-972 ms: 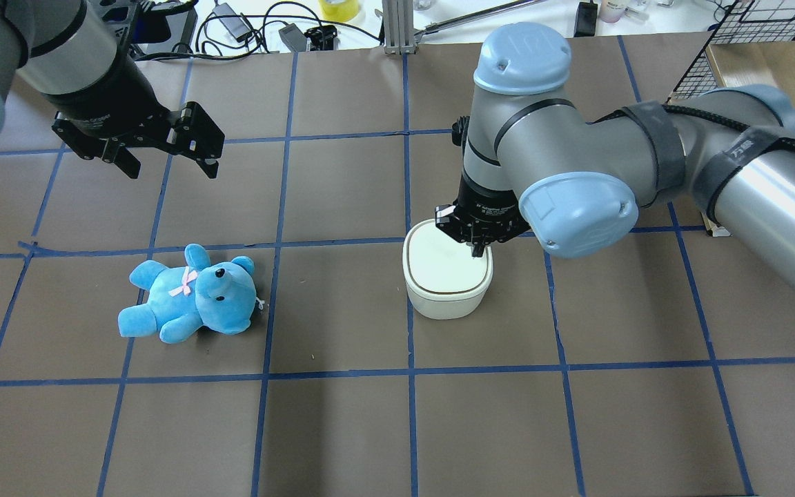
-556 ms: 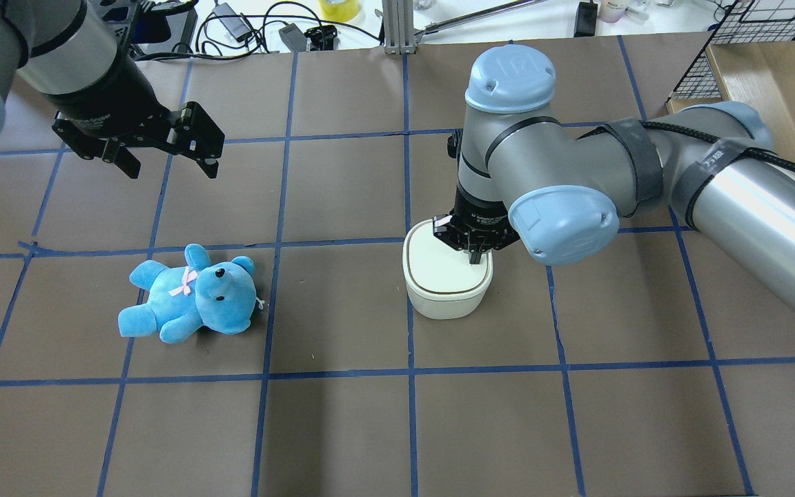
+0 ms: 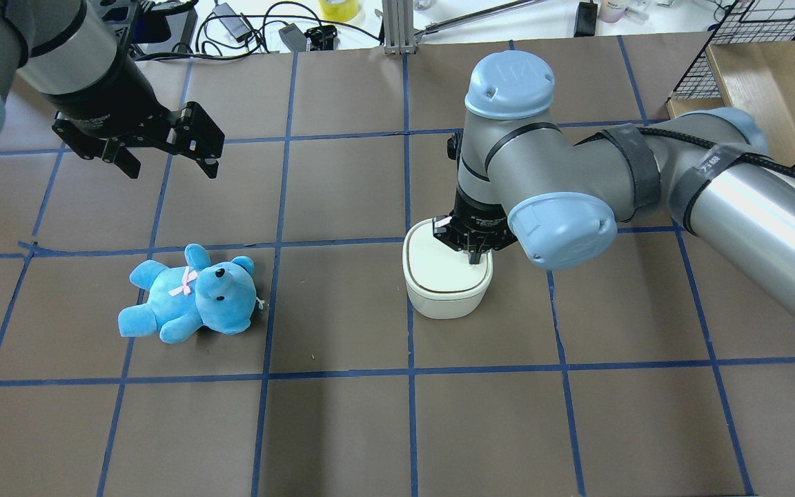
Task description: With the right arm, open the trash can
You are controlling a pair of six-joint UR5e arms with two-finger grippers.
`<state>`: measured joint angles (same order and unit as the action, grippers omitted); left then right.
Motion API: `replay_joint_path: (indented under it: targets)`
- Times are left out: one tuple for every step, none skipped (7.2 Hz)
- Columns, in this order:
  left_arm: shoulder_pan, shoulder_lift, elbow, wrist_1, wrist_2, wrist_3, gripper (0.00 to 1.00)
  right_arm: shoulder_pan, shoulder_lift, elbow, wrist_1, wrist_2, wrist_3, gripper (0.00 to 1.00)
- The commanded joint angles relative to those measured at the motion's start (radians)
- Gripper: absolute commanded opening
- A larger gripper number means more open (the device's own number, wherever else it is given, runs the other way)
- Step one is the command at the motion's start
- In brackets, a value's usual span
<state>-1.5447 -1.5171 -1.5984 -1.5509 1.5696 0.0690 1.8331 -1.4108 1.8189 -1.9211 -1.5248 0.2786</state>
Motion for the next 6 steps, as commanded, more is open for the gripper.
replay_joint_path:
  targets:
    - [0.0,0.0,0.0,0.0,0.0,0.0,1.0,-0.008,-0.095,-0.059,0.039,0.001,0.002,1.0]
    - [0.0,0.0,0.0,0.0,0.0,0.0,1.0,-0.017,-0.115,-0.149,0.147,-0.002,-0.001,1.0]
    - [0.0,0.0,0.0,0.0,0.001,0.0,1.0,-0.034,-0.114,-0.258,0.245,0.0,-0.009,1.0]
    - [0.0,0.0,0.0,0.0,0.0,0.0,1.0,-0.087,-0.115,-0.351,0.346,-0.002,-0.004,1.0]
    - [0.0,0.0,0.0,0.0,0.0,0.0,1.0,-0.182,-0.12,-0.409,0.414,0.001,-0.024,1.0]
    - [0.0,0.0,0.0,0.0,0.001,0.0,1.0,-0.246,-0.123,-0.418,0.433,0.011,-0.111,1.0]
